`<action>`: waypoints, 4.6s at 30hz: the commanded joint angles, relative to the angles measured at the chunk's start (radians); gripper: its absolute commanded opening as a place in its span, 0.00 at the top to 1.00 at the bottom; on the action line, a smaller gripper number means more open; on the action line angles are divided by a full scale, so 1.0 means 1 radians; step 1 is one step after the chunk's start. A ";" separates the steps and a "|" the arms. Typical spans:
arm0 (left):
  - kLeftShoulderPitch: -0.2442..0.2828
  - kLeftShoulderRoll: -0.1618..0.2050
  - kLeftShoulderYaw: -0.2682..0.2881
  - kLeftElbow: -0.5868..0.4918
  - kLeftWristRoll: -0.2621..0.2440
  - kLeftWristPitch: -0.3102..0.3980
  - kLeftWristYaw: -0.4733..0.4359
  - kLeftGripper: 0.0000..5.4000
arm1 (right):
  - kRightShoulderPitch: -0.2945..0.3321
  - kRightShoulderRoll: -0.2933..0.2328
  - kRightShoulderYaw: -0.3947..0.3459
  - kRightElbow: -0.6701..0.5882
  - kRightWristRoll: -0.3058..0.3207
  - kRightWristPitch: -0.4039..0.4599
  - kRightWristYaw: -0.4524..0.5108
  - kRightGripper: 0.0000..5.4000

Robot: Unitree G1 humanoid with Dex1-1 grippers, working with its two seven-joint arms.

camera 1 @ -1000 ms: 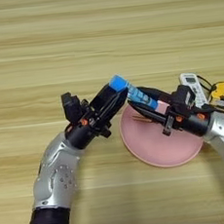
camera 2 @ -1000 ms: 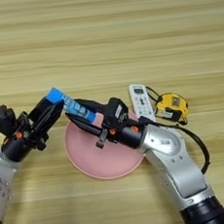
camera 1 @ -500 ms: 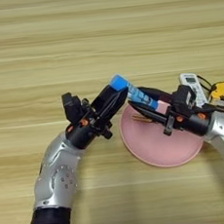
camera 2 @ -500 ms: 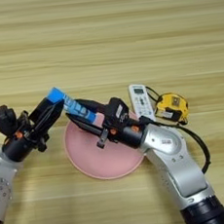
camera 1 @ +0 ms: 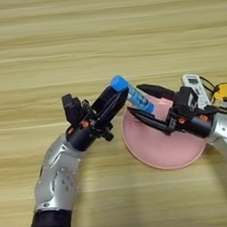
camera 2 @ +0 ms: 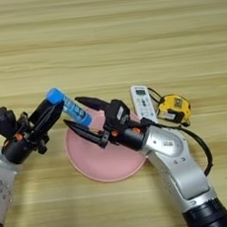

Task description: Move the objects on the table

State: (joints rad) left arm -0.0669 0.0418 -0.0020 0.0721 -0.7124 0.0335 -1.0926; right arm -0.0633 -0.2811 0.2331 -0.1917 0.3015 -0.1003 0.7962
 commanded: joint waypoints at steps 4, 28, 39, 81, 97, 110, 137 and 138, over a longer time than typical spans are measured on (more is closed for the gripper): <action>-0.015 0.007 0.008 0.006 0.015 -0.013 0.000 0.75 | -0.003 -0.001 -0.009 -0.005 0.015 -0.007 0.007 0.31; -0.215 0.022 0.065 0.451 0.433 -0.456 0.341 0.75 | -0.025 0.019 -0.076 -0.005 0.075 -0.002 -0.015 0.00; -0.227 0.028 -0.004 0.581 0.550 -0.536 0.397 0.75 | -0.096 0.073 -0.166 0.074 0.046 -0.022 -0.156 0.00; -0.097 0.061 -0.043 0.451 0.515 -0.489 0.382 0.64 | -0.219 0.121 -0.273 0.306 -0.050 -0.113 -0.362 0.00; -0.094 0.059 -0.049 0.445 0.504 -0.491 0.363 0.37 | -0.220 0.121 -0.276 0.312 -0.047 -0.116 -0.359 0.00; -0.090 0.050 -0.039 0.407 0.470 -0.496 0.345 0.16 | -0.223 0.124 -0.277 0.319 -0.048 -0.122 -0.359 0.00; -0.184 0.041 0.064 0.391 0.531 -0.657 0.611 0.00 | -0.230 0.123 -0.277 0.338 -0.050 -0.134 -0.357 0.00; -0.192 0.041 0.073 0.401 0.529 -0.661 0.628 0.00 | -0.231 0.123 -0.277 0.339 -0.050 -0.134 -0.356 0.00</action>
State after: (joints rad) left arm -0.2279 0.0810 0.0495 0.4499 -0.1976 -0.6085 -0.4995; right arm -0.2706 -0.1562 -0.0386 0.1355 0.2581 -0.2284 0.4416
